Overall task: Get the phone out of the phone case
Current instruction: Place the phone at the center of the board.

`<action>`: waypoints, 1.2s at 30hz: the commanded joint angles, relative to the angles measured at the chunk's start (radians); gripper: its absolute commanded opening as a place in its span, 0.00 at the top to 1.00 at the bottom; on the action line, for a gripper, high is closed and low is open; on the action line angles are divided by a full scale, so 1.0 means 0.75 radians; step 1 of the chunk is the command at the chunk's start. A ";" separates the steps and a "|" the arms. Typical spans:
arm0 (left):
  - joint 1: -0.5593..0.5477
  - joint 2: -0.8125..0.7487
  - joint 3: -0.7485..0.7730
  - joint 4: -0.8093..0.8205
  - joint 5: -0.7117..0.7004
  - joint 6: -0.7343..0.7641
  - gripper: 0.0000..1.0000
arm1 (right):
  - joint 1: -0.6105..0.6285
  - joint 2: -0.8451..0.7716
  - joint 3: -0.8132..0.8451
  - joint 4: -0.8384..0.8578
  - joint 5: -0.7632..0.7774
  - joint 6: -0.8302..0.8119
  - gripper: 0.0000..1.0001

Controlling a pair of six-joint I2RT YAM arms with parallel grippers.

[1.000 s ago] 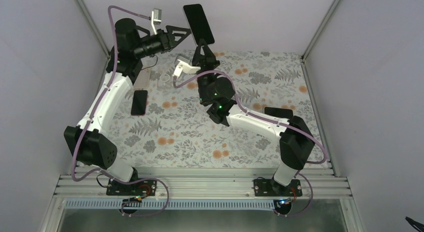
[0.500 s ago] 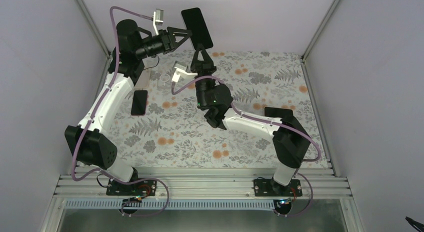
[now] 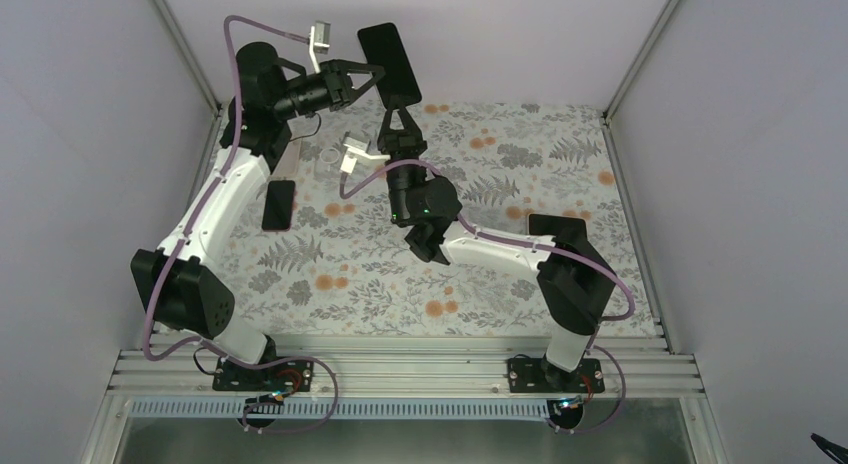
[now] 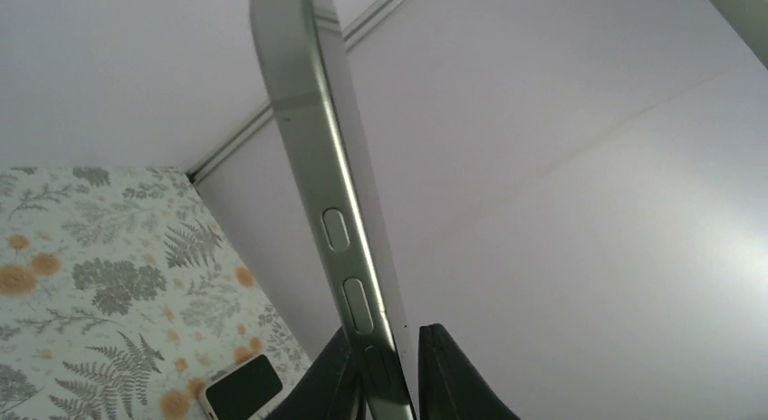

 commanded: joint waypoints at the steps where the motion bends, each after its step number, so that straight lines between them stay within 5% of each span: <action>1: -0.008 -0.007 -0.030 0.065 0.030 -0.017 0.88 | 0.021 -0.005 -0.018 0.145 -0.058 -0.018 0.96; 6: -0.008 -0.012 -0.061 0.084 0.039 -0.038 0.97 | 0.023 -0.004 -0.025 0.153 -0.058 -0.019 0.95; 9: -0.008 -0.012 -0.061 0.089 0.046 -0.032 0.98 | 0.023 -0.012 -0.027 0.140 -0.052 -0.005 0.86; 15: 0.027 -0.012 -0.020 0.025 0.038 0.045 0.98 | 0.023 -0.060 -0.067 0.103 -0.046 0.052 0.26; 19: 0.071 -0.042 0.026 -0.099 0.001 0.177 0.98 | 0.023 -0.125 -0.126 0.044 -0.032 0.150 0.01; 29: 0.222 -0.091 0.003 -0.542 -0.055 0.658 0.98 | -0.001 -0.299 -0.182 -0.469 0.029 0.595 0.01; 36: 0.351 -0.091 -0.123 -0.797 0.024 1.016 0.98 | -0.070 -0.345 0.042 -1.414 -0.102 1.311 0.01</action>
